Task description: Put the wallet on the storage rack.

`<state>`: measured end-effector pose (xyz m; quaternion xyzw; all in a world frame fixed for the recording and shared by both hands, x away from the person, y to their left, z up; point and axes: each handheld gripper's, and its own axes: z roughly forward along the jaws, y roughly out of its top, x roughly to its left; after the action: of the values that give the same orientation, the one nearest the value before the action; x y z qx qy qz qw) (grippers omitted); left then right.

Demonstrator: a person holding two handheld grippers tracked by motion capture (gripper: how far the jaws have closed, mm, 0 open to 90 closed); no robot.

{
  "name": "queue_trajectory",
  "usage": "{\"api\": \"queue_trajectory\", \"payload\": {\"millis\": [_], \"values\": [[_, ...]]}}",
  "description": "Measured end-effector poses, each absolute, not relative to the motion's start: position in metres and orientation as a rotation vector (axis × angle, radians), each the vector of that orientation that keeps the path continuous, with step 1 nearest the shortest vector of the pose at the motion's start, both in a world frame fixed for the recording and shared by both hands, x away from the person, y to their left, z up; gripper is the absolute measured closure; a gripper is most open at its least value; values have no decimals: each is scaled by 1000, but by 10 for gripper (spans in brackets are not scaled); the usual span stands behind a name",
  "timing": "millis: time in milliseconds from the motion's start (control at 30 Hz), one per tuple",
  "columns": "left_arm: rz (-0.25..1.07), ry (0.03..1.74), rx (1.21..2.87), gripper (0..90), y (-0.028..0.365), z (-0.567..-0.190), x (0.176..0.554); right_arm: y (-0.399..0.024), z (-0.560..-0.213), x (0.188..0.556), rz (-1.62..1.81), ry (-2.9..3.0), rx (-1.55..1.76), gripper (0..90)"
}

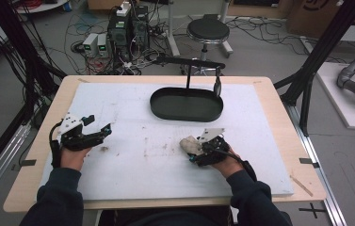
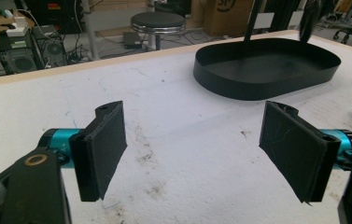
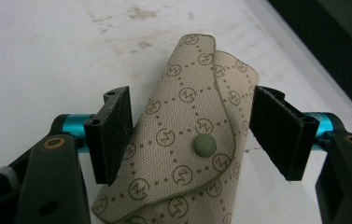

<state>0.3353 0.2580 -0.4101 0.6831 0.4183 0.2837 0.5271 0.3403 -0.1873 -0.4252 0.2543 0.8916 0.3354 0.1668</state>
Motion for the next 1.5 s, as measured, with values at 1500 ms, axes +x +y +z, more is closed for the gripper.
{"api": "queue_trajectory", "payload": {"millis": [1500], "values": [[680, 998, 1636, 229, 257, -410, 335, -206, -409, 374, 1101, 2420, 1017, 387]]}}
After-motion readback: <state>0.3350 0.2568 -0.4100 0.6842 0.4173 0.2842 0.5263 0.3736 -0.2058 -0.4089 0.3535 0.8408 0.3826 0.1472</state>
